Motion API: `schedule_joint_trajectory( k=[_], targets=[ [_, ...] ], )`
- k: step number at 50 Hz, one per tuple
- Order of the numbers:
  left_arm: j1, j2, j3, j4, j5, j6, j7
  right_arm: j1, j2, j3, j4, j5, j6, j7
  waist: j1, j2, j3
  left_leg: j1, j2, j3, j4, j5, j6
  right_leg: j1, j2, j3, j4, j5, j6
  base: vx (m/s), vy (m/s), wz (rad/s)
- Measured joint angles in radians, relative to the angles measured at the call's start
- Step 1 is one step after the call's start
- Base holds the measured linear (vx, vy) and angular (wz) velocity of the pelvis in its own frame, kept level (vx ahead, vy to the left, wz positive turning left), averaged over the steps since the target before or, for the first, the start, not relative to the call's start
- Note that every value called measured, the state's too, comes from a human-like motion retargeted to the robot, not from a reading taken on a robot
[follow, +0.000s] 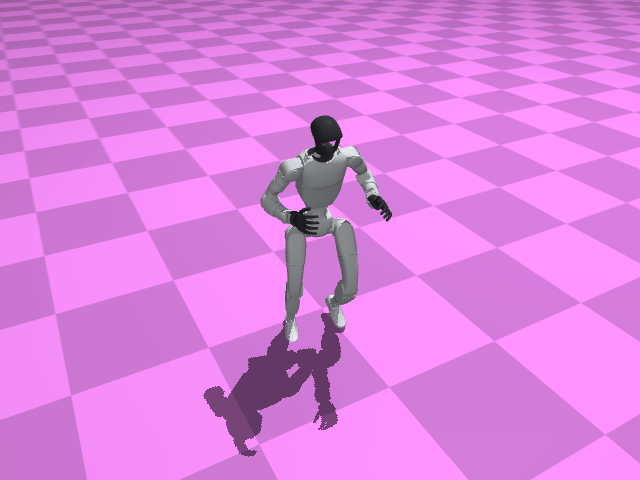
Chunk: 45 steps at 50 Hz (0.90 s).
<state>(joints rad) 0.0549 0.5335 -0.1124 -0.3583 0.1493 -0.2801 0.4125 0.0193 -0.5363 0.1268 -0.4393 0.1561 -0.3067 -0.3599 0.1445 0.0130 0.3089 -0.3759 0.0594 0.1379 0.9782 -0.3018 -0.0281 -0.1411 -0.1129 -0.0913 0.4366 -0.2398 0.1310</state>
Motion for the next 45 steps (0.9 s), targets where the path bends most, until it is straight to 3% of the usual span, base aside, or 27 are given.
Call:
schedule_joint_trajectory(
  k=[2, 5, 7, 8, 10, 13, 15, 18, 20, 23, 27, 30, 32, 36, 38, 40, 43, 45],
  targets=[
    [0.050, 0.058, -0.029, -0.044, -0.084, -0.025, -0.023, 0.092, 0.044, -0.064, -0.067, 0.081, -0.001, 0.042, 0.024, -0.034, -0.032, 0.027, -0.008, 0.034, -0.288, 0.035, -0.001, 0.071, -0.024, -0.031, -0.041, 0.097, 0.006, 1.15, 0.16, 0.44],
    [0.092, 0.088, -0.066, -0.085, -0.140, -0.040, -0.046, 0.217, 0.063, -0.106, -0.109, 0.127, 0.006, 0.134, 0.006, -0.013, -0.068, 0.129, 0.013, 0.110, -0.695, 0.172, -0.047, 0.058, -0.002, -0.033, 0.111, 0.278, -0.056, 1.11, 0.23, 0.33],
    [0.070, 0.067, -0.090, -0.079, -0.139, -0.034, -0.044, 0.247, 0.024, -0.104, -0.109, 0.085, 0.011, 0.171, -0.035, 0.025, -0.078, 0.186, 0.031, 0.155, -0.801, 0.275, -0.079, -0.032, 0.018, -0.023, 0.252, 0.249, -0.064, 1.04, 0.27, 0.01],
    [0.043, 0.052, -0.103, -0.065, -0.135, -0.029, -0.041, 0.244, -0.004, -0.094, -0.101, 0.060, 0.012, 0.176, -0.063, 0.034, -0.075, 0.206, 0.034, 0.176, -0.795, 0.266, -0.076, -0.076, 0.013, -0.021, 0.271, 0.187, -0.046, 0.97, 0.29, 0.10],
    [-0.051, 0.014, -0.137, -0.010, -0.140, -0.013, -0.029, 0.209, -0.065, -0.066, -0.065, 0.028, 0.027, 0.169, -0.137, 0.036, -0.054, 0.237, 0.013, 0.177, -0.724, 0.163, -0.051, -0.139, -0.010, 0.015, 0.152, 0.095, 0.020, 0.90, 0.29, 0.47],
    [-0.291, -0.041, -0.230, 0.159, -0.138, -0.005, -0.006, 0.092, -0.130, -0.019, 0.050, -0.003, 0.063, 0.132, -0.280, 0.034, 0.036, 0.121, 0.004, 0.083, -0.267, -0.028, -0.012, -0.155, -0.021, 0.172, -0.119, 0.169, 0.070, 0.80, 0.23, 1.20],
    [-0.445, -0.047, -0.299, 0.246, -0.094, -0.024, 0.026, 0.013, -0.114, 0.026, 0.125, -0.050, 0.042, 0.086, -0.332, 0.042, 0.085, -0.077, 0.064, 0.042, 0.170, 0.014, -0.045, -0.257, -0.001, 0.210, 0.060, 0.136, 0.025, 0.76, 0.13, 0.98],
    [-0.661, -0.042, -0.356, 0.273, -0.025, 0.026, 0.059, -0.117, -0.051, 0.079, 0.204, -0.092, 0.070, -0.014, -0.338, 0.018, 0.200, -0.280, 0.114, -0.037, 0.509, 0.050, -0.109, -0.283, -0.026, 0.144, 0.355, -0.072, -0.117, 0.74, 0.05, 0.84],
    [-0.733, -0.082, -0.356, 0.277, 0.008, 0.045, 0.065, -0.191, -0.016, 0.116, 0.238, -0.128, 0.085, -0.067, -0.296, -0.023, 0.211, -0.412, 0.202, -0.035, 0.585, -0.002, -0.122, -0.317, -0.056, 0.131, 0.508, -0.191, -0.129, 0.81, 0.04, 0.34],
    [-0.699, -0.117, -0.299, 0.218, -0.051, 0.024, 0.027, -0.283, 0.036, 0.159, 0.194, -0.147, 0.097, -0.075, -0.224, -0.125, 0.211, -0.519, 0.382, -0.019, 0.421, -0.008, -0.109, -0.296, -0.067, 0.130, 0.560, -0.251, -0.099, 0.87, 0.09, -0.09],
    [-0.579, -0.063, -0.305, 0.110, -0.174, -0.045, -0.040, -0.285, 0.066, 0.217, 0.049, -0.106, 0.041, -0.036, -0.172, -0.331, 0.211, -0.522, 0.434, -0.055, -0.026, 0.031, -0.118, -0.151, -0.134, 0.070, 0.461, -0.242, -0.059, 1.03, 0.24, 0.34],
    [-0.580, 0.002, -0.373, 0.062, -0.254, -0.069, -0.090, -0.171, 0.022, 0.180, -0.041, -0.048, 0.030, 0.024, -0.110, -0.427, 0.211, -0.514, 0.380, -0.154, -0.291, 0.183, -0.146, -0.036, -0.168, -0.026, 0.329, -0.178, -0.060, 1.08, 0.40, 0.62],
    [-0.622, 0.054, -0.419, 0.033, -0.279, -0.081, -0.116, -0.083, -0.024, 0.145, -0.064, -0.001, 0.033, 0.072, -0.058, -0.475, 0.211, -0.544, 0.353, -0.187, -0.243, 0.238, -0.139, -0.019, -0.195, -0.078, 0.360, -0.126, -0.100, 1.08, 0.49, 0.54],
    [-0.778, 0.127, -0.491, -0.002, -0.288, -0.094, -0.122, 0.096, -0.086, 0.060, -0.084, 0.078, 0.051, 0.118, -0.030, -0.518, 0.211, -0.701, 0.254, -0.224, -0.013, 0.128, -0.080, -0.175, -0.231, -0.117, 0.631, -0.122, -0.177, 1.01, 0.51, 1.12],
    [-0.880, 0.136, -0.504, 0.042, -0.234, -0.023, -0.113, 0.115, -0.058, 0.052, -0.063, 0.100, 0.103, 0.094, -0.097, -0.519, 0.211, -0.793, 0.146, -0.249, -0.019, 0.095, -0.048, -0.336, -0.233, -0.143, 0.733, -0.169, -0.236, 0.86, 0.40, 2.26],
    [-0.899, 0.123, -0.435, 0.054, -0.289, -0.068, -0.022, 0.197, -0.028, -0.062, -0.067, 0.054, 0.155, 0.105, -0.126, -0.451, 0.211, -0.863, 0.062, -0.258, -0.003, 0.058, -0.100, -0.483, -0.255, -0.185, 0.791, -0.198, -0.207, 0.94, 0.33, 2.24],
    [-0.799, 0.032, -0.331, 0.097, -0.249, -0.073, 0.047, 0.194, 0.007, -0.072, -0.071, 0.014, 0.159, 0.057, -0.128, -0.341, 0.211, -0.892, -0.008, -0.241, -0.007, 0.016, -0.116, -0.730, -0.244, -0.178, 0.803, -0.231, -0.225, 0.99, 0.23, 1.48],
    [-0.663, -0.042, -0.260, 0.097, -0.212, -0.111, 0.070, 0.148, -0.007, -0.027, -0.086, -0.028, 0.097, 0.033, -0.111, -0.267, 0.211, -0.882, -0.008, -0.207, 0.050, -0.023, -0.105, -0.886, -0.218, -0.160, 0.821, -0.223, -0.222, 1.06, 0.18, 0.52]
  ],
)
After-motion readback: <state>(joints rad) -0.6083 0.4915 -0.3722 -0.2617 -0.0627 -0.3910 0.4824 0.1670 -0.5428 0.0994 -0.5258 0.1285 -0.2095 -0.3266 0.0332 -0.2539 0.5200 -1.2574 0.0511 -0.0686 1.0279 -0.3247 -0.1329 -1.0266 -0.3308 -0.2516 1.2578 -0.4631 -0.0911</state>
